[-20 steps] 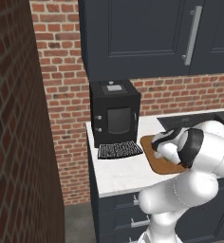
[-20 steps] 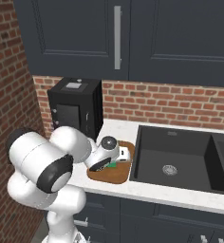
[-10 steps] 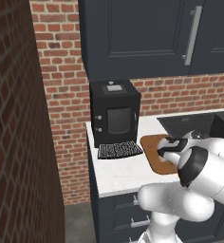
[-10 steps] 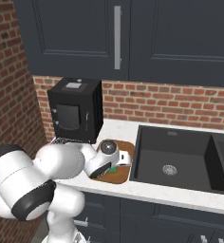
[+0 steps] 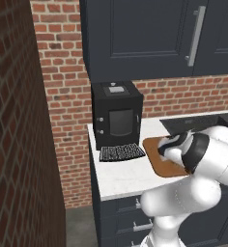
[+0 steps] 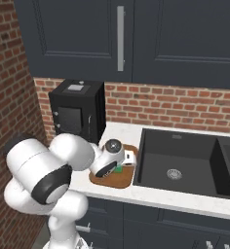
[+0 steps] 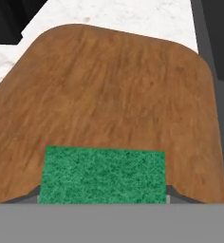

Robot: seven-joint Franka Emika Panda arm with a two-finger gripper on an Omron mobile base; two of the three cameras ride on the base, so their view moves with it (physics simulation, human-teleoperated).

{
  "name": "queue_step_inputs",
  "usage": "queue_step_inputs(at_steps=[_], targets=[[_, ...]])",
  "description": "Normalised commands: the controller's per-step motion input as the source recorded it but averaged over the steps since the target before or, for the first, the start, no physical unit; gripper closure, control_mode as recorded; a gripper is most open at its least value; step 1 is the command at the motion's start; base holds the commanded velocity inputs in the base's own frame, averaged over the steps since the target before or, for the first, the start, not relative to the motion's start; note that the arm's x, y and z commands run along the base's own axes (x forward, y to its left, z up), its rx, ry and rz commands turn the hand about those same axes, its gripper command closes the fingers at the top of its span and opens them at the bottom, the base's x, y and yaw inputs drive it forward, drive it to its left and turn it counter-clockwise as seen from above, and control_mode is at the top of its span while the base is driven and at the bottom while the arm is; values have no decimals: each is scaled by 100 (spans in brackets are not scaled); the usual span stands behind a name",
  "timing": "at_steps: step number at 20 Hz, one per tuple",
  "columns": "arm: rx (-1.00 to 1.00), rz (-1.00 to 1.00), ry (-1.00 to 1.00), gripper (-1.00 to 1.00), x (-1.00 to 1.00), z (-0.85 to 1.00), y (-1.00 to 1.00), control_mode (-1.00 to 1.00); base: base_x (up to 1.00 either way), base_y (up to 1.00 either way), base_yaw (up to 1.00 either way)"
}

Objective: Pick up the sponge from the counter and clean the cutting board by briefly scrubbing or pressing down on the cutting board. Once finished, release the sponge.

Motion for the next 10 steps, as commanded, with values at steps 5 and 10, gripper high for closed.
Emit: queue_step_inputs(at_steps=[5,10], targets=[[0,0,0,100,83,-21,0,-100,0,0,0],[0,0,0,100,45,-16,-8,-100,0,0,0]])
